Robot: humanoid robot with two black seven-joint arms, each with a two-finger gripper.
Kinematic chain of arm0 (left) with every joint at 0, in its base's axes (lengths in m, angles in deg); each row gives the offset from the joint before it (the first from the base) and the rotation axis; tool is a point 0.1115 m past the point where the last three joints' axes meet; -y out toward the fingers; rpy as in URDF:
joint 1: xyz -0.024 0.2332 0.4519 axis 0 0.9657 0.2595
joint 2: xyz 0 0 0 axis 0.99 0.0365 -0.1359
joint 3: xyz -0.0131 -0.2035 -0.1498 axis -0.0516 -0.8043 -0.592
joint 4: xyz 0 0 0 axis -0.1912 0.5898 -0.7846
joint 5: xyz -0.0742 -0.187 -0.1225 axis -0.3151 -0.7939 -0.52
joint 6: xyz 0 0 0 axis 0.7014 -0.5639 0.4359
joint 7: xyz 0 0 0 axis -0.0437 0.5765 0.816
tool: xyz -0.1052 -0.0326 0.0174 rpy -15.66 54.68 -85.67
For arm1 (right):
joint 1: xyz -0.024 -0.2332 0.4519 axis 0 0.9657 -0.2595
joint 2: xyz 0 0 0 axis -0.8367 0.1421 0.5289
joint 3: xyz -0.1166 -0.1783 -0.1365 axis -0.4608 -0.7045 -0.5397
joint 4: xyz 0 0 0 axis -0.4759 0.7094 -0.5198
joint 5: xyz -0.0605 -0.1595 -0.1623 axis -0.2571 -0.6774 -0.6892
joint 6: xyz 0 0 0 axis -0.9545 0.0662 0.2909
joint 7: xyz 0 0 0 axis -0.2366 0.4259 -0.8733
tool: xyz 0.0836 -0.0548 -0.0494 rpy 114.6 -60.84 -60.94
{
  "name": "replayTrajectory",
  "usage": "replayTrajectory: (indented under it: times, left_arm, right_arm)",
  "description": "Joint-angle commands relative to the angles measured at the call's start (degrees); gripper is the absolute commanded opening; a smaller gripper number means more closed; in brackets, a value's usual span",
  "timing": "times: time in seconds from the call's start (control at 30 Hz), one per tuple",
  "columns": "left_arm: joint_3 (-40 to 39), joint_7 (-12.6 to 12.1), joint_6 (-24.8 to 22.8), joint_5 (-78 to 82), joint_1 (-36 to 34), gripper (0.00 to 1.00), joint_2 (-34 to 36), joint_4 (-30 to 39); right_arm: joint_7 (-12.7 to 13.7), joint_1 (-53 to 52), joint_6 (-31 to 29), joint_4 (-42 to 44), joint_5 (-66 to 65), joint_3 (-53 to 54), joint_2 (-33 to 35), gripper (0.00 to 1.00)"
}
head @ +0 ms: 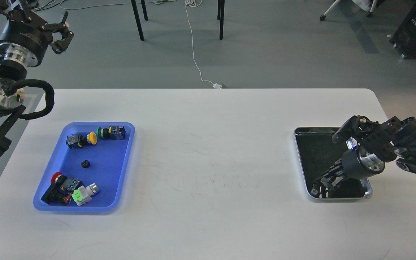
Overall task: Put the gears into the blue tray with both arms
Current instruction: 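Lift the second ring and set it on the table between the trays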
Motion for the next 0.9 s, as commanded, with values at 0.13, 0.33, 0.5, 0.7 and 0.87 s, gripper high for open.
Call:
replayTrajectory:
  times: [0.13,0.33,0.5,0.7,0.87]
  left_arm:
    - [0.01,-0.07,0.01,-0.04,0.00,0.98,0.90,0.09]
    - [0.01,0.02,-0.61,-0.04,0.00,0.98,1.35,0.00]
    - [0.18,-0.07,-0.52,-0.04,-0.09,0.98,1.26,0.00]
    - [0.27,-0.07,-0.61,-0.04,-0.09,0.98,1.43,0.00]
    - [0.10,0.02,-0.61,0.05,-0.09,0.98,1.61,0.00]
  right_arm:
    - [0.02,-2.50,0.34,-1.72,0.39,0.65,0.41,0.12]
    - [0.02,-10.06,-0.19,-6.20,8.47,1.44,-1.17,0.12]
    - [0.02,-10.16,0.69,-6.12,17.95,1.53,-8.37,0.12]
    - [0.02,-6.65,5.34,-3.32,26.41,1.97,-16.98,0.12]
    - [0.02,-4.28,5.96,0.38,26.50,1.97,-22.52,0.12]
